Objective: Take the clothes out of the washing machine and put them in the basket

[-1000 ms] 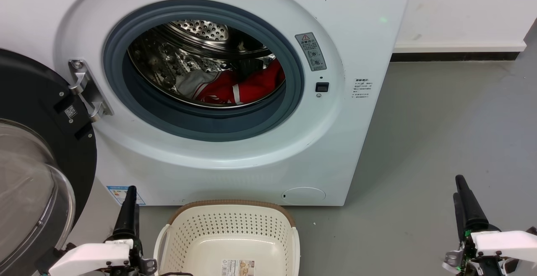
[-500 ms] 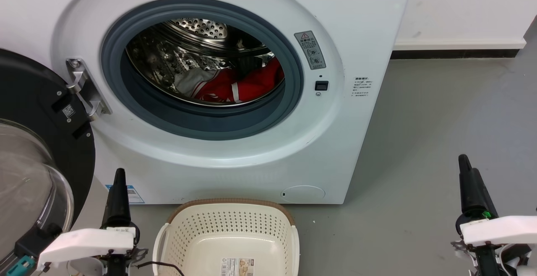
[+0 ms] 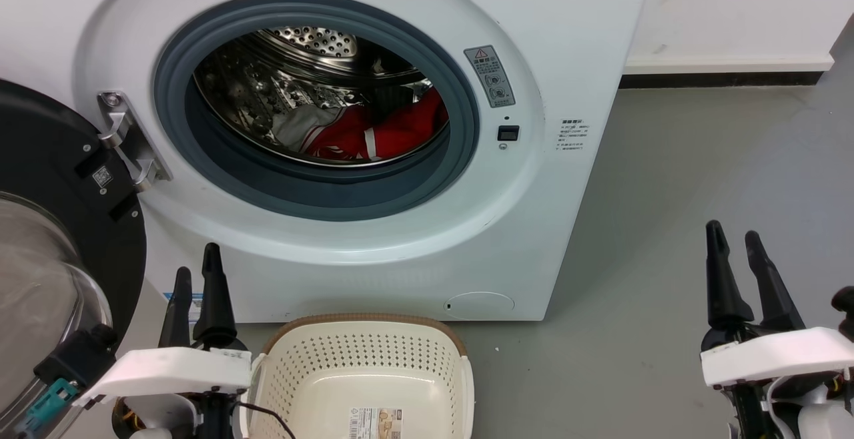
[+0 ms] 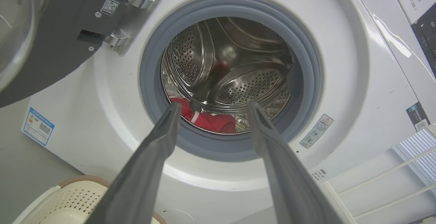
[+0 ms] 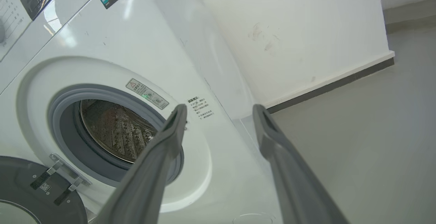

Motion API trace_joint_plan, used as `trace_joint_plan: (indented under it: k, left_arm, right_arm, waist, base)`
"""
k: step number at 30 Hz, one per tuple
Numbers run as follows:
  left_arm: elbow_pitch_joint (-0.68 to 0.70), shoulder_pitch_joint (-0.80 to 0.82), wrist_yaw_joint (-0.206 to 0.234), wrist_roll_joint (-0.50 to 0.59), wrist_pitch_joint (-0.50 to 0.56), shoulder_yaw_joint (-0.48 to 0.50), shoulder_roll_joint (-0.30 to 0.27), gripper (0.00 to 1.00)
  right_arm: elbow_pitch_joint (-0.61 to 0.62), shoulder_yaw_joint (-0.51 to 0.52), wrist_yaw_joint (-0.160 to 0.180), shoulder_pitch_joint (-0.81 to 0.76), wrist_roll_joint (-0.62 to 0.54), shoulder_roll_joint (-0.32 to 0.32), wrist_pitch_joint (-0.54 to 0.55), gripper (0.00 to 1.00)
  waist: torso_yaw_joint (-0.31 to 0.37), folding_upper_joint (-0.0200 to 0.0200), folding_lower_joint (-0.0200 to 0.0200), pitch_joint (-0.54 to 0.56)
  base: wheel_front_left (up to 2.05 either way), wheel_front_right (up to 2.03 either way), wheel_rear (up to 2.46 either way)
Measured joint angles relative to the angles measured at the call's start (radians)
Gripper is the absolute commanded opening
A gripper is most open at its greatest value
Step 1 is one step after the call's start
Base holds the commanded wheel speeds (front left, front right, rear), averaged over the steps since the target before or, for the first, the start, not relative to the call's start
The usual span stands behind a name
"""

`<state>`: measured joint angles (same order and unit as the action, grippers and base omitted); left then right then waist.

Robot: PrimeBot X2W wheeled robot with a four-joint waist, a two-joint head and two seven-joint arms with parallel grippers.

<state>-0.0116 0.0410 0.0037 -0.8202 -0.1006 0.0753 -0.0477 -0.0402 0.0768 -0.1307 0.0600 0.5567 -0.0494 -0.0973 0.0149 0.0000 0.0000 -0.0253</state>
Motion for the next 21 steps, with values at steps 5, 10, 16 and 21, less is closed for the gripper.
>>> trace_joint_plan:
  k: [5, 10, 16, 21]
  left_arm:
    - [0.027, -0.009, 0.024, 0.116, -0.013, -0.025, 0.000, 1.00]
    - [0.058, -0.011, 0.034, 0.233, -0.027, -0.067, 0.000, 1.00]
    - [0.083, -0.012, 0.063, 0.322, -0.044, -0.100, -0.001, 1.00]
    - [0.082, -0.013, 0.086, 0.390, -0.055, -0.135, -0.013, 1.00]
  right_arm:
    - [0.023, -0.023, 0.000, -0.001, -0.103, 0.000, -0.017, 1.00]
    - [0.040, -0.032, 0.000, -0.002, -0.186, 0.000, -0.030, 1.00]
    - [0.047, -0.041, 0.000, -0.004, -0.287, 0.000, -0.044, 1.00]
    - [0.044, -0.044, 0.000, -0.004, -0.354, 0.000, -0.058, 1.00]
  waist:
    - [0.003, 0.0000, 0.0000, -0.003]
    - [0.005, 0.0000, 0.0000, -0.006]
    - [0.004, 0.0000, 0.0000, -0.011]
    - [0.004, 0.0000, 0.0000, -0.015]
  base:
    - [0.00, 0.00, 0.00]
    - [0.00, 0.00, 0.00]
    - [0.00, 0.00, 0.00]
    - [0.00, 0.00, 0.00]
